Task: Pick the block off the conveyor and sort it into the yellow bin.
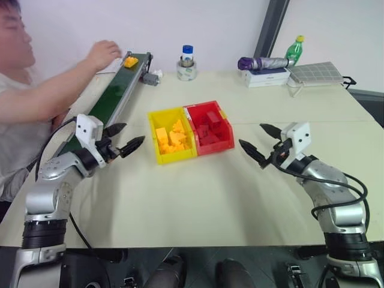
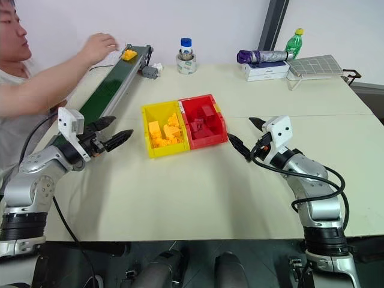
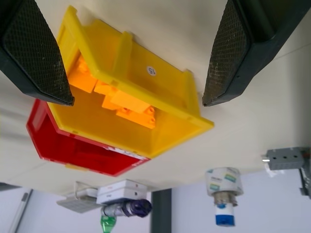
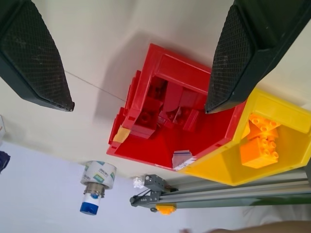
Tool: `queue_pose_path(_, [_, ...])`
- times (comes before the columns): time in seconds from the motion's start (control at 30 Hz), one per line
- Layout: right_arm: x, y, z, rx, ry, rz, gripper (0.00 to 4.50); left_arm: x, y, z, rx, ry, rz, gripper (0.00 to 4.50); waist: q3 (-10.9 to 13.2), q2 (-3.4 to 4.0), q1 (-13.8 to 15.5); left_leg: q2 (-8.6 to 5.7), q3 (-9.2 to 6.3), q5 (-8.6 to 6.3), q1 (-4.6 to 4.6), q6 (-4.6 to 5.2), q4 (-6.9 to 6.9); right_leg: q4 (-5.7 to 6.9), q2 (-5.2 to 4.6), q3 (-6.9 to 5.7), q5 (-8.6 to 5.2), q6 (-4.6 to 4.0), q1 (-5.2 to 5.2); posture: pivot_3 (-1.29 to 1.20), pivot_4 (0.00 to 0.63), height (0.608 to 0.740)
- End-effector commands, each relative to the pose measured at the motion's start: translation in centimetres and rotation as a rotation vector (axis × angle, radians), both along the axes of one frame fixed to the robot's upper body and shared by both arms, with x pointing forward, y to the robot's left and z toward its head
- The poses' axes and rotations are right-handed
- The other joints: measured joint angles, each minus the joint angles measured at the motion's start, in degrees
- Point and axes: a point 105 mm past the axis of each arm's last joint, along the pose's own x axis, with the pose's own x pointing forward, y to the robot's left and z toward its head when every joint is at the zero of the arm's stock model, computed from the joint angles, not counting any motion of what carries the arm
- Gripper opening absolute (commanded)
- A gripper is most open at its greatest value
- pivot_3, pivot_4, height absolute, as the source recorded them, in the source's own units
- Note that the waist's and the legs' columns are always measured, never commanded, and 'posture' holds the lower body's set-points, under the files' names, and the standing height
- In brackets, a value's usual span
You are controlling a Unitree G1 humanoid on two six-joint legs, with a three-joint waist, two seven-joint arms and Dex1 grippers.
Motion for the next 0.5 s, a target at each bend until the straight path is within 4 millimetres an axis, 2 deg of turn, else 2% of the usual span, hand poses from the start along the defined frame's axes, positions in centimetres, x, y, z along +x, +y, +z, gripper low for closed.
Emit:
queue_pose_path(0.03, [-0.2, 0.3, 1.2, 0.000, -0.046, 0.017, 4.50, -0.5, 0.6, 1.2, -0.001, -0.057, 0.027, 4.45, 0.0, 0.00, 0.0, 0.00, 0.01, 0.00, 0.00, 0.00, 0.00, 0.00, 0.00, 0.01, 0.00, 0.00, 0.00, 0.00, 0.150, 0.740])
queue_pose_path(0.17, [-0.2, 0.4, 1.2, -0.006, -0.048, 0.019, 4.50, -0.8, 2.1, 2.3, -0.025, -0.087, 0.094, 4.45, 0.0, 0.00, 0.0, 0.00, 0.01, 0.00, 0.00, 0.00, 0.00, 0.01, 0.00, 0.01, 0.00, 0.00, 0.00, 0.00, 0.150, 0.740])
queue_pose_path(0.27, [-0.2, 0.4, 1.2, -0.019, -0.055, 0.020, 4.50, -1.4, 3.5, 2.3, -0.025, -0.101, 0.147, 4.45, 0.0, 0.00, -0.2, 0.00, 0.04, 0.00, 0.01, 0.00, -0.01, 0.00, 0.00, 0.06, 0.00, 0.00, -0.01, 0.00, 0.150, 0.740])
queue_pose_path(0.43, [-0.4, 0.9, 1.4, -0.032, -0.080, 0.050, 4.50, -2.2, 7.8, 2.8, -0.046, -0.195, 0.386, 4.45, 0.0, 0.00, -0.2, 0.02, 0.06, 0.00, 0.01, 0.00, -0.03, 0.00, 0.01, 0.08, 0.00, -0.01, -0.04, 0.00, 0.150, 0.740])
queue_pose_path(0.5, [-0.4, 1.0, 1.6, -0.034, -0.092, 0.061, 4.50, -2.9, 9.1, 2.3, -0.050, -0.192, 0.450, 4.45, 0.0, -0.01, -0.1, 0.02, 0.08, 0.00, 0.01, 0.00, -0.02, 0.01, 0.00, 0.08, 0.01, -0.02, -0.03, 0.00, 0.150, 0.740])
